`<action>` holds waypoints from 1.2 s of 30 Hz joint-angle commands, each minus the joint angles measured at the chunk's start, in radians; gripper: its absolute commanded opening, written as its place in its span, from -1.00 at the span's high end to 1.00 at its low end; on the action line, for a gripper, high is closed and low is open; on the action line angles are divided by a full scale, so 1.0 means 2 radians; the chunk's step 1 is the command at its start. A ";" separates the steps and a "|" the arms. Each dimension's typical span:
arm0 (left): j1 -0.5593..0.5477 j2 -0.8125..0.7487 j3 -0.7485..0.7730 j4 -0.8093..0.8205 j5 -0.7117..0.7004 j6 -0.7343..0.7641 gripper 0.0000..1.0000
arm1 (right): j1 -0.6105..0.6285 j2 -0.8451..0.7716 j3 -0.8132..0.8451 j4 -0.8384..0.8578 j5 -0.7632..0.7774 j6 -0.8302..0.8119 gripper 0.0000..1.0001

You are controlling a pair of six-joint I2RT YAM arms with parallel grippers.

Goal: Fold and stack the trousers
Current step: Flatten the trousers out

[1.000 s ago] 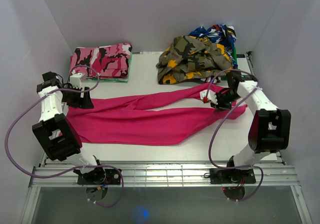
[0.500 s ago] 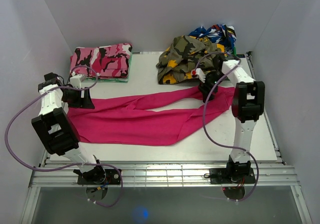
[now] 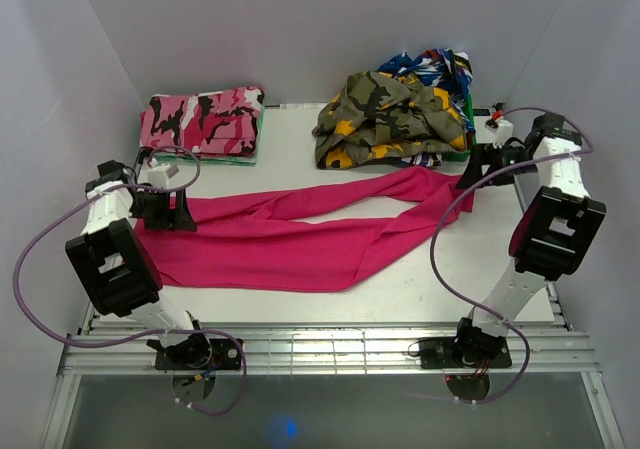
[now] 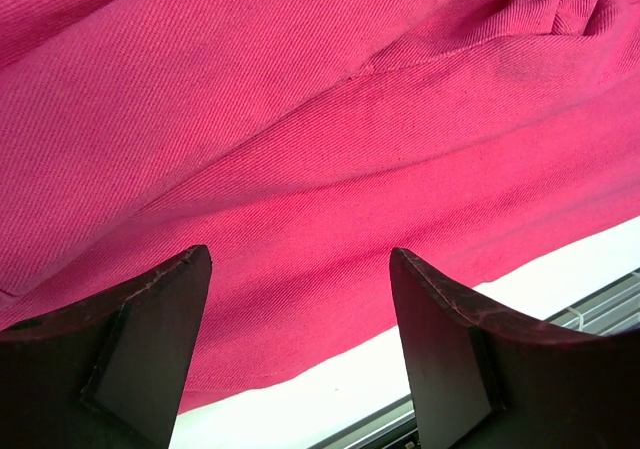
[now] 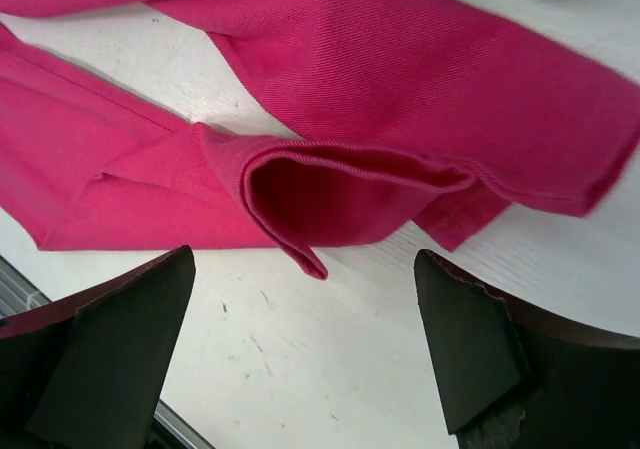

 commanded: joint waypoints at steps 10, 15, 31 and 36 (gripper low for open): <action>0.061 0.002 0.032 0.016 -0.030 -0.011 -0.69 | 0.042 0.038 -0.101 0.122 -0.032 0.087 -0.54; 0.087 0.015 0.015 0.039 -0.081 0.006 -0.68 | 0.034 0.006 -0.099 0.064 -0.035 0.056 0.43; 0.120 -0.012 -0.153 0.140 -0.220 0.095 -0.44 | -0.181 -0.132 -0.258 -0.037 0.244 -0.190 0.84; 0.133 -0.073 -0.233 0.125 -0.253 0.152 -0.43 | -0.206 -0.101 -0.286 -0.023 0.261 -0.211 0.84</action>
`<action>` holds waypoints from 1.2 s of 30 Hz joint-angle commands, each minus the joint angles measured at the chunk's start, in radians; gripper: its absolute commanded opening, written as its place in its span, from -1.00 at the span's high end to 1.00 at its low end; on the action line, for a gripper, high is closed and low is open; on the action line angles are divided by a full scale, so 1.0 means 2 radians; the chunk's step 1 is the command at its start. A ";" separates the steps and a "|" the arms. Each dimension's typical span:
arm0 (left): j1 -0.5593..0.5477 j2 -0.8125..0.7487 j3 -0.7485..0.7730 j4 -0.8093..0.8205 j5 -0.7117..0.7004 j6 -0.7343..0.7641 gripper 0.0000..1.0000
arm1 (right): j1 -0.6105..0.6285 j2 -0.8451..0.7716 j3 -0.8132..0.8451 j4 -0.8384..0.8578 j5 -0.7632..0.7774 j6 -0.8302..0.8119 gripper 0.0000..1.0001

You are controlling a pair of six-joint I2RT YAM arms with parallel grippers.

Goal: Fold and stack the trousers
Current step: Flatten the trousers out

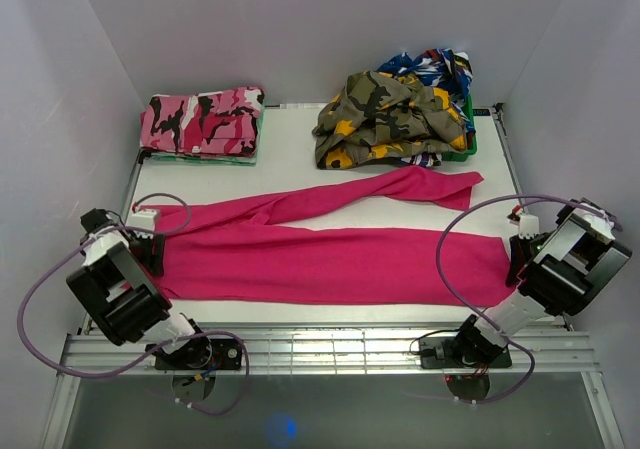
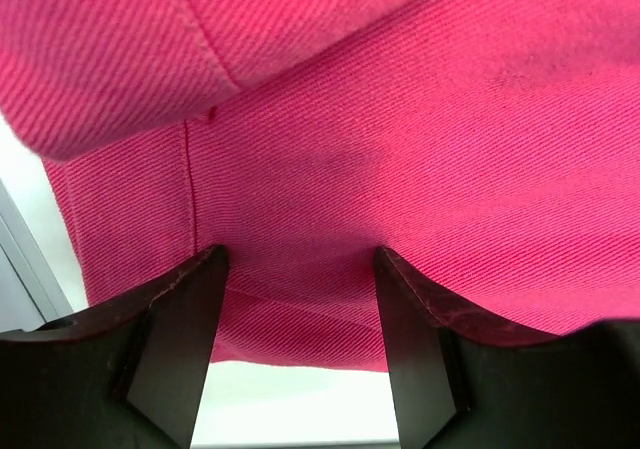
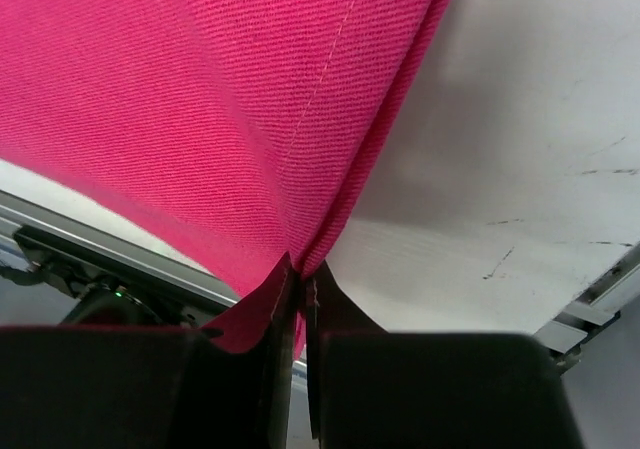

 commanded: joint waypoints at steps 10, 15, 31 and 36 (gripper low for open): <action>0.024 -0.051 -0.029 -0.088 -0.075 0.059 -0.54 | -0.018 -0.018 -0.040 0.039 0.066 -0.095 -0.03; 0.021 -0.053 0.103 -0.220 0.079 0.067 -0.74 | -0.011 0.016 0.088 -0.016 -0.030 -0.087 -0.50; -0.280 0.029 0.253 -0.104 0.236 -0.214 -0.73 | 0.192 0.195 0.391 0.078 -0.150 0.171 -0.52; -0.384 0.126 0.310 -0.052 0.228 -0.299 -0.61 | 0.198 0.283 0.491 0.076 -0.148 0.241 -0.56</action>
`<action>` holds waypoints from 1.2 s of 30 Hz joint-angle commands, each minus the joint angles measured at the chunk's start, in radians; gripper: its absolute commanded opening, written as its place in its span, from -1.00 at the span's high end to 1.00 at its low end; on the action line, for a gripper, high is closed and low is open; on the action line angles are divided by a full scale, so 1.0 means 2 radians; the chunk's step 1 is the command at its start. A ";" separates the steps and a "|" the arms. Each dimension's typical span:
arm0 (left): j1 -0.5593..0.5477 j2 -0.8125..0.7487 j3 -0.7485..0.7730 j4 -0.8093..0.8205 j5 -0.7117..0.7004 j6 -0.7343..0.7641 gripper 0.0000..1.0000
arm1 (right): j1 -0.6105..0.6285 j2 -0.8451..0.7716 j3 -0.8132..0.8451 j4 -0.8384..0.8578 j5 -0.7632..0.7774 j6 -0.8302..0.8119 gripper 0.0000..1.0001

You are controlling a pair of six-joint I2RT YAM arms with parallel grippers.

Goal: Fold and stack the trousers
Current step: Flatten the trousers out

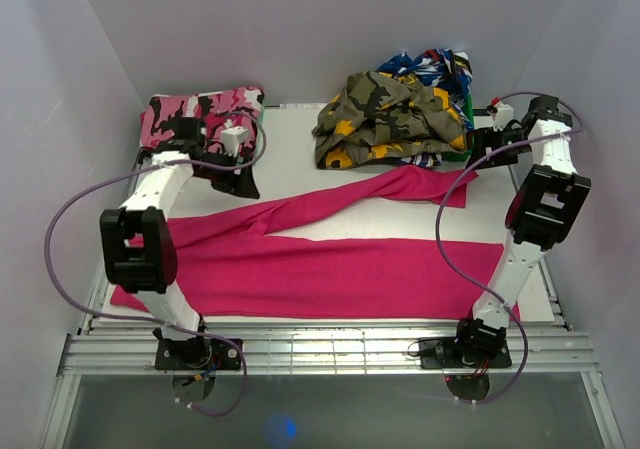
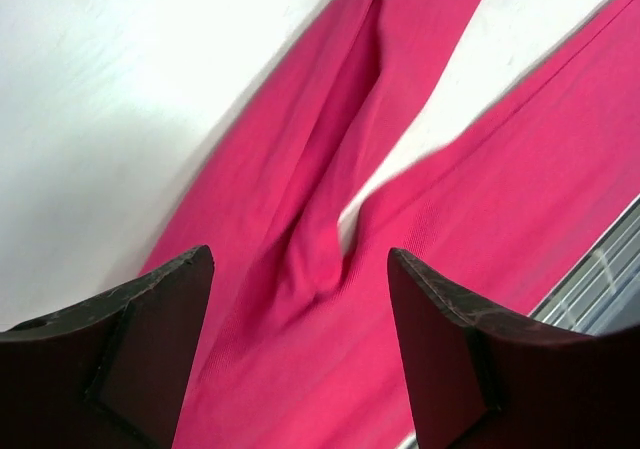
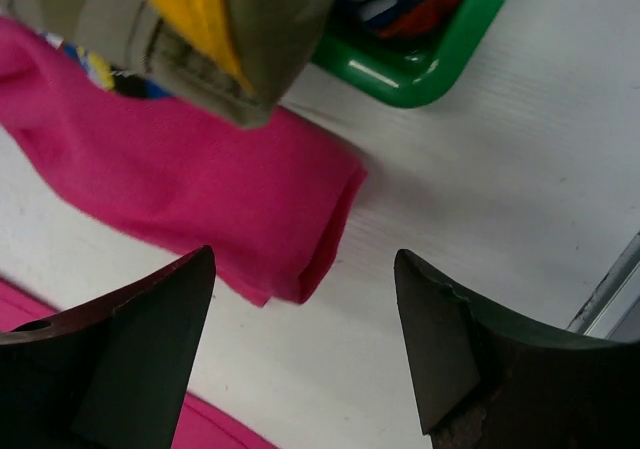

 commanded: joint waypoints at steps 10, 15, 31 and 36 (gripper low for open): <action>-0.139 0.167 0.123 0.077 0.004 -0.124 -0.45 | 0.006 0.065 0.034 0.038 -0.033 0.085 -0.36; -0.161 0.185 0.139 0.079 0.005 -0.130 0.04 | 0.007 0.056 0.025 0.038 -0.065 0.072 0.02; -0.193 -0.056 -0.081 0.089 -0.040 0.069 1.00 | -0.006 -0.233 -0.269 0.068 -0.151 -0.332 0.84; -0.216 -0.147 -0.241 0.120 -0.102 0.151 1.00 | -0.012 -0.358 -0.392 0.081 -0.135 -0.515 0.84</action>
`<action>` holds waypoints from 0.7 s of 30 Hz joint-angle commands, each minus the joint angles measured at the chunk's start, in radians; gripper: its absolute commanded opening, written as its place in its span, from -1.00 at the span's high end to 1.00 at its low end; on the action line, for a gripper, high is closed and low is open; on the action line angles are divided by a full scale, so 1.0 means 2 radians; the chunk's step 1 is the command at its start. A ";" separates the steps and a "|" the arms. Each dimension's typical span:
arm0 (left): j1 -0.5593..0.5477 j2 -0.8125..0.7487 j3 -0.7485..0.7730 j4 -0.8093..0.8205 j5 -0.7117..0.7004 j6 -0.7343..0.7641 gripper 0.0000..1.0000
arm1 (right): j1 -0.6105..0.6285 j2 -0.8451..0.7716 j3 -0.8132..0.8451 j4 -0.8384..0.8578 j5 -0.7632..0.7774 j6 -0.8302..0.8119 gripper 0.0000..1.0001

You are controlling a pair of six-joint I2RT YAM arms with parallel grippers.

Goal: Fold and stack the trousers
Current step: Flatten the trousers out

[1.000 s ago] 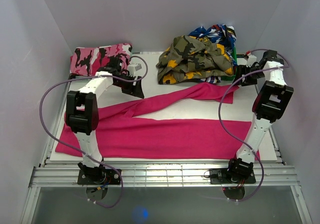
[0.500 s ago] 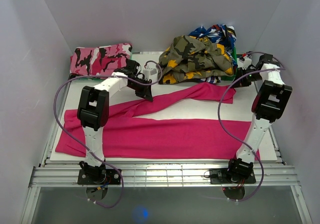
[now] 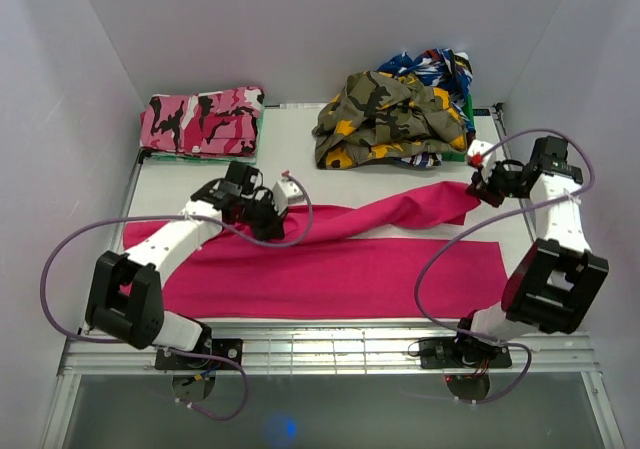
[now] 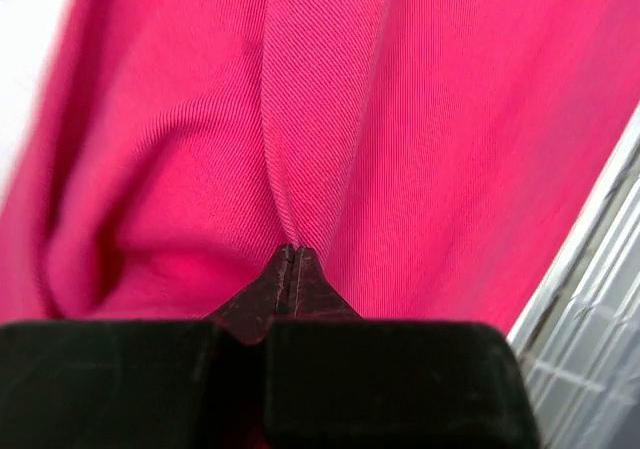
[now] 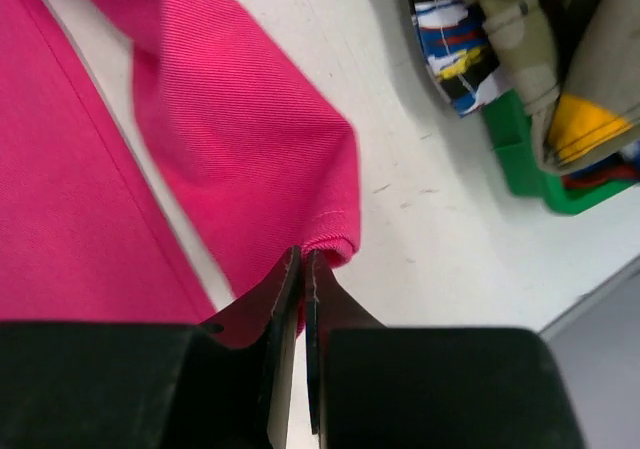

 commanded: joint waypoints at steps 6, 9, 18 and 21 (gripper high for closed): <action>-0.041 -0.057 -0.150 0.059 -0.103 0.105 1.00 | -0.016 -0.143 -0.209 -0.015 0.055 -0.369 0.84; -0.044 -0.062 -0.153 0.051 -0.099 0.104 0.83 | -0.028 -0.186 -0.285 -0.019 0.080 -0.447 0.84; -0.055 -0.078 -0.103 0.019 -0.066 0.099 0.46 | -0.038 -0.239 -0.292 -0.051 0.104 -0.338 -0.84; -0.083 -0.093 -0.145 0.029 -0.093 0.121 0.56 | -0.064 -0.229 -0.262 -0.051 0.086 -0.282 -0.99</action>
